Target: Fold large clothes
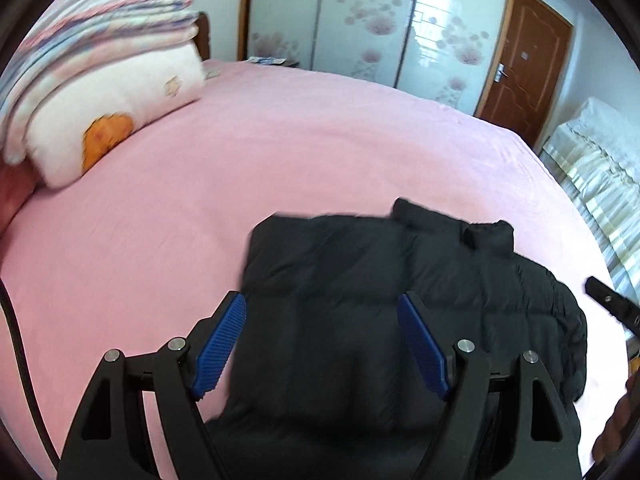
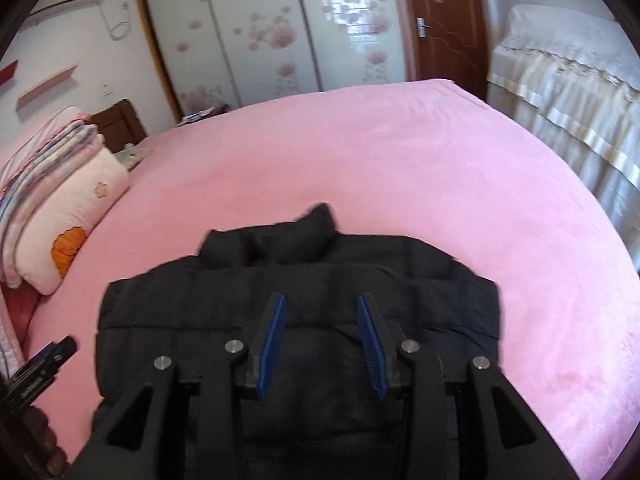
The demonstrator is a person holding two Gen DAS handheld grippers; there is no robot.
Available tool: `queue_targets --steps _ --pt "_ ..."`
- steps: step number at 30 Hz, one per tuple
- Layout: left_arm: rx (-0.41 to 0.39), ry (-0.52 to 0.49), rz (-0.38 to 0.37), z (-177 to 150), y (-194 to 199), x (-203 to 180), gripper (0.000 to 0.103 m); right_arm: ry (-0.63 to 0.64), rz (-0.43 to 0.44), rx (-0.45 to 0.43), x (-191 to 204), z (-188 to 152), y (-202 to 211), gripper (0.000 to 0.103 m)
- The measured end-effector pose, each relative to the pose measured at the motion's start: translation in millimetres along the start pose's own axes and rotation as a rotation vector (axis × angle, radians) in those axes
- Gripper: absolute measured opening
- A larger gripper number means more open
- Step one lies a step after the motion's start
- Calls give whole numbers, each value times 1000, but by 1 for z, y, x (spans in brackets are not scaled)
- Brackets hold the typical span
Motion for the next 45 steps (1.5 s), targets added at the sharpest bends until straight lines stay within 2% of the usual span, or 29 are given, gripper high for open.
queue_targets --steps 3,6,9,12,15,19,23,27,31,40,43,45 --pt "11 -41 -2 12 -24 -26 77 47 34 13 31 4 -22 38" --pt "67 -65 16 14 -62 -45 77 61 68 79 51 0 -55 37" --pt "123 -76 65 13 -95 -51 77 89 10 124 50 -8 -83 37" --pt "139 -73 104 9 -114 -44 79 82 -77 151 26 -14 -100 32" --pt "143 -74 105 6 -124 -41 81 50 -148 150 -13 -18 -103 31" --pt "139 -95 113 0 -127 -41 83 20 -190 155 -52 -22 -100 30" --pt "145 -119 130 2 -122 -43 83 -20 -163 159 -64 -27 -94 26" --pt "136 -142 124 5 -97 -42 82 -66 -141 155 -64 -28 -75 27" --pt "88 -153 90 8 -50 -38 82 -91 -82 115 -58 -24 -38 29" --pt "25 -173 -18 -9 82 -31 82 -61 7 19 -26 -33 82 29" --pt "-17 -171 -77 -20 131 -30 82 -31 10 -12 -13 -41 126 30" --pt "-67 -177 -114 -30 168 -30 82 -13 16 -39 -7 -45 153 35"
Point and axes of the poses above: each gripper's, at about its wrist camera, not at the fingertips, and y roughly against the way its jaws point, x to its left, z to its top, the point moved 3 cm from there along -y, roughly the way its jaws point, and after that the axes turned 4 degrees about z, right-handed, at the moved point
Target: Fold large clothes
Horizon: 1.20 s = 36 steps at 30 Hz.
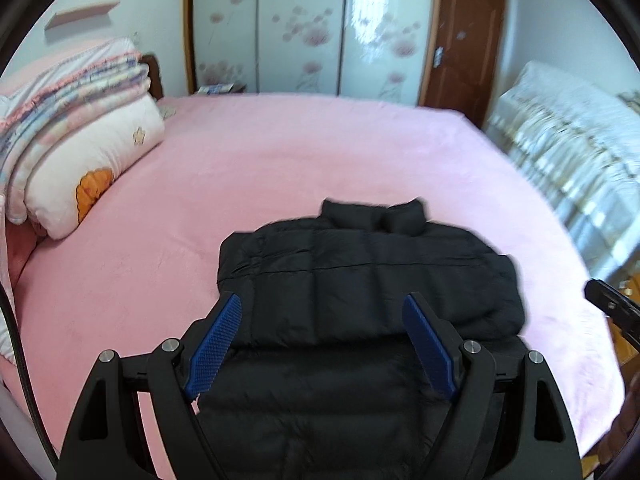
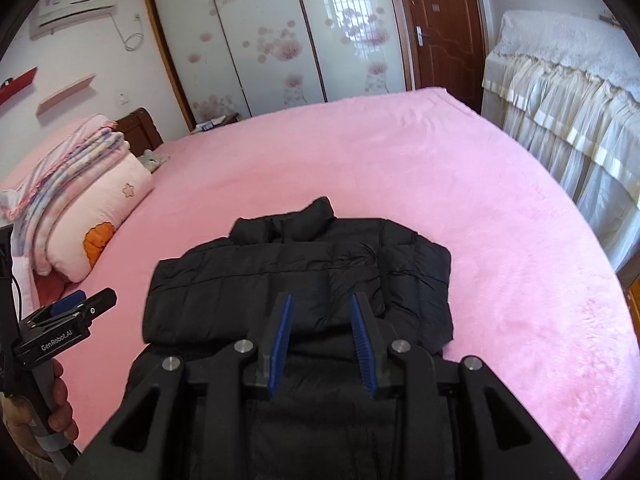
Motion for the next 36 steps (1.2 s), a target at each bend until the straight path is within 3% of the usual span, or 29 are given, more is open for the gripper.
queue_targets --steps 7,12,21,32,36 --pt "-58 -56 -13 -30 90 -15 82 41 35 -81 19 -19 83 40" --pt "-54 -38 -49 -54 132 -18 89 60 70 -108 29 -39 120 40" --pt "-109 -59 -10 -92 190 -21 96 96 75 -146 33 -75 175 45" --pt "-81 -57 20 -142 204 -19 98 130 46 -128 20 -123 205 50" --pt "-4 -47 37 -162 182 -9 98 105 34 -112 8 -141 203 50"
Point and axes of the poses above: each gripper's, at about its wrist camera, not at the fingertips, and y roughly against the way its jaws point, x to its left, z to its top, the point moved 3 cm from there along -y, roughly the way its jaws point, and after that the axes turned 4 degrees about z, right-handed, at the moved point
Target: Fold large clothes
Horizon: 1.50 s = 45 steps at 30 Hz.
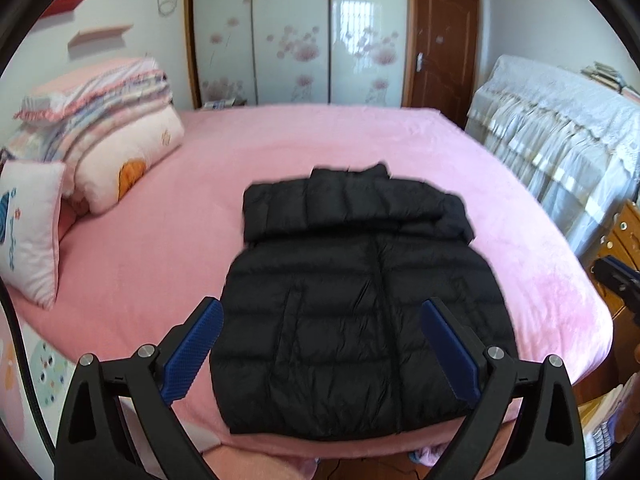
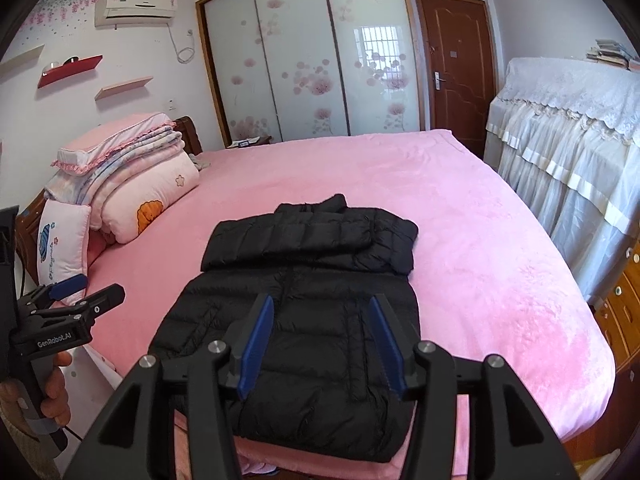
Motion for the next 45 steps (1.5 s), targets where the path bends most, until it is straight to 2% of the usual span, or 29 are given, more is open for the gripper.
queue_targets --steps 4,13,21,28,35,38,45 --pt "49 3 25 -20 -20 11 98 -21 -19 16 -9 -18 -3 50" --pt "119 -5 16 -55 -50 45 98 -42 -33 102 -25 -57 -18 50" --pt "218 83 17 -95 -94 86 98 -50 -27 148 -35 -78 -33 50" --pt "284 107 17 -127 -132 109 98 15 -37 215 -35 -95 -52 50" --pt "328 141 3 -144 -159 122 98 24 -40 256 -42 -115 -71 54" --pt "345 141 -8 -150 -169 124 98 0 -51 290 -51 -125 -83 58" --pt "365 141 -27 -156 -186 124 98 -75 -92 349 -82 -139 -103 58"
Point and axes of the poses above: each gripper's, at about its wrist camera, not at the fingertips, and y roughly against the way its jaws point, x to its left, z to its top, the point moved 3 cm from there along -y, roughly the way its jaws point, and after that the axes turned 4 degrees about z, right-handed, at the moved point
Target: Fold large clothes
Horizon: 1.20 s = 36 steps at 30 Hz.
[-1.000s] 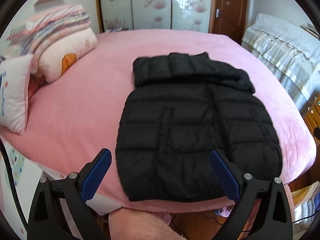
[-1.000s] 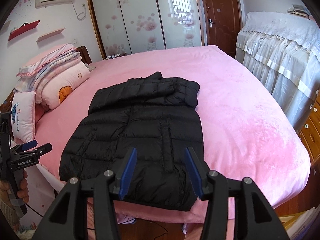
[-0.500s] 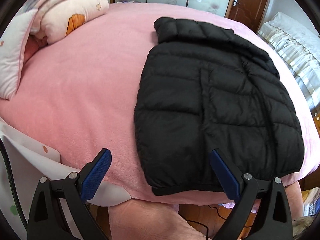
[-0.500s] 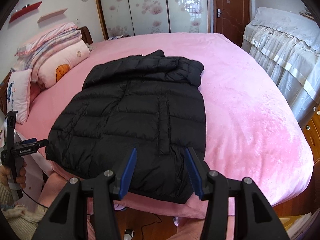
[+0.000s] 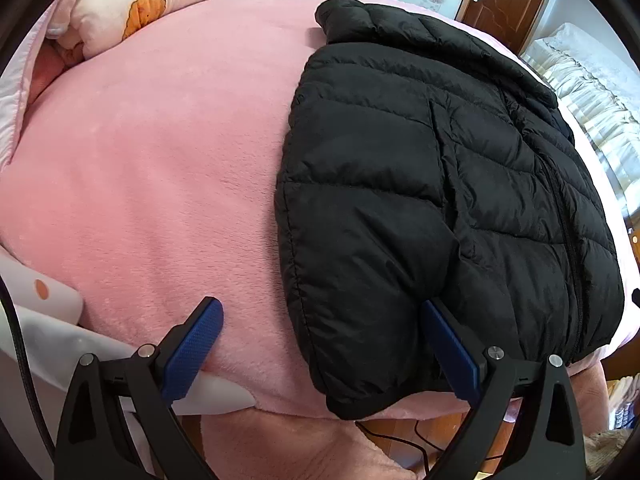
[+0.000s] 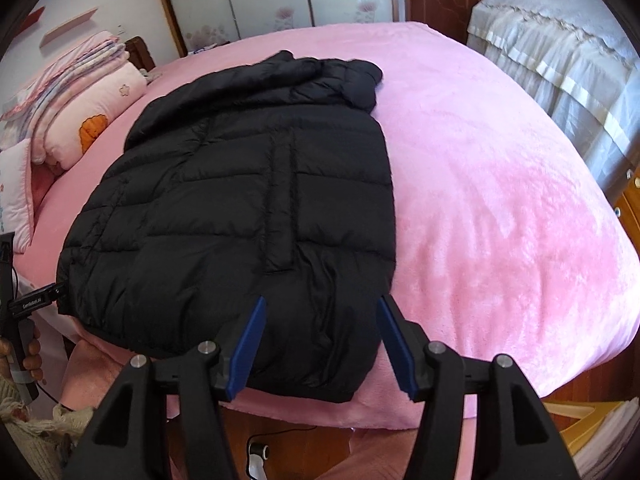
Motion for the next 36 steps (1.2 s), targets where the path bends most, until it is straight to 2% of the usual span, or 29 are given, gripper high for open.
queue_targets --steps 7,12,18,23,29,33,36 --pt "4 1 -45 2 -9 -2 96 -85 18 48 -22 -5 -13 58" --pt "23 5 -88 1 -16 -2 88 -130 48 75 -33 -12 -19 58" --pt "44 10 -160 -1 -20 -1 69 -185 103 120 -41 -24 -32 58" --pt "75 7 -220 -3 -22 -5 44 -200 141 150 -40 -30 -44 58" --pt "92 37 -291 -2 -23 -7 25 -207 178 188 -36 -38 -53 58" --pt "90 40 -297 -3 -22 -7 23 -193 183 194 -32 -37 -54 58" --pt "94 33 -272 -6 -21 -7 32 -182 177 204 -30 -37 -57 58"
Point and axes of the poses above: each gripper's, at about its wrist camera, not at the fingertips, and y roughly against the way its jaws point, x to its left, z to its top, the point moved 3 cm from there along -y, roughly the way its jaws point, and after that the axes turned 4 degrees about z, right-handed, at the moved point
